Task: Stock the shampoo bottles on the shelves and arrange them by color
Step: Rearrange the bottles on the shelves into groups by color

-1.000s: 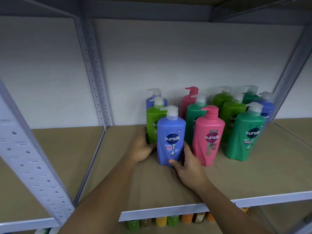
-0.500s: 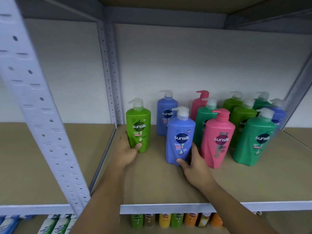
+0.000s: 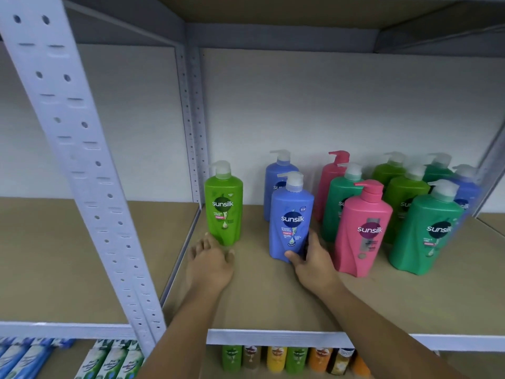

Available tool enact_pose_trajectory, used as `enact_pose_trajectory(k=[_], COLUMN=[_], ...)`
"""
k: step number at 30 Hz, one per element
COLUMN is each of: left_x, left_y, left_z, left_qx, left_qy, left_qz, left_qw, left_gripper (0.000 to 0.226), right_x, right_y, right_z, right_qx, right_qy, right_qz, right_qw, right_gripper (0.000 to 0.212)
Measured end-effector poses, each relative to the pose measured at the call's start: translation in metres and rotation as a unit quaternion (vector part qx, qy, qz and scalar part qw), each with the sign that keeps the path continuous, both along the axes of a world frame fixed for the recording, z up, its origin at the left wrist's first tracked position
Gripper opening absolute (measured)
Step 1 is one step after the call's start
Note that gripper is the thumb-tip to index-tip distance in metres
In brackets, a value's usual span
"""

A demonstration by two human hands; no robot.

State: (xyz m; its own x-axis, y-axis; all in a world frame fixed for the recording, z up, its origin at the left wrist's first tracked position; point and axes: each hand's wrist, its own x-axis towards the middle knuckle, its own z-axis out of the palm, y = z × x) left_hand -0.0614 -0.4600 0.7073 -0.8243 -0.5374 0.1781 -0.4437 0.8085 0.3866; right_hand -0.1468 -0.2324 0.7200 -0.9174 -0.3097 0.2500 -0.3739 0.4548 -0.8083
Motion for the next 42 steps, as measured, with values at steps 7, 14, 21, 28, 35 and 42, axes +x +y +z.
enact_pose_trajectory(k=[7, 14, 21, 28, 35, 42], left_x=[0.013, 0.008, 0.007, 0.009, 0.005, 0.012], left_y=[0.012, 0.013, 0.012, 0.016, 0.012, 0.012], left_z=[-0.012, -0.014, -0.017, -0.013, -0.018, -0.011], left_qx=[-0.109, -0.128, -0.115, -0.116, -0.071, -0.005], left_qy=[-0.042, -0.046, -0.039, -0.043, -0.020, -0.006], left_qz=[-0.044, -0.026, -0.026, -0.025, -0.072, -0.083], left_qw=[0.992, 0.990, 0.992, 0.992, 0.995, 0.997], left_gripper=[0.079, 0.090, 0.084, 0.083, 0.064, 0.035], right_x=[-0.021, -0.031, -0.032, -0.033, -0.037, -0.032], right_y=[-0.023, -0.031, -0.030, -0.028, -0.029, -0.027], right_z=[0.003, 0.002, 0.000, 0.000, -0.003, 0.003], right_qx=[-0.007, -0.011, -0.024, 0.003, 0.014, 0.032], right_qy=[-0.024, -0.026, -0.032, -0.020, -0.030, -0.043], right_qz=[-0.019, -0.019, -0.025, -0.034, -0.034, -0.016], right_qw=[0.999, 0.999, 0.999, 0.999, 0.999, 0.998], right_gripper=[0.050, 0.050, 0.046, 0.045, 0.043, 0.045])
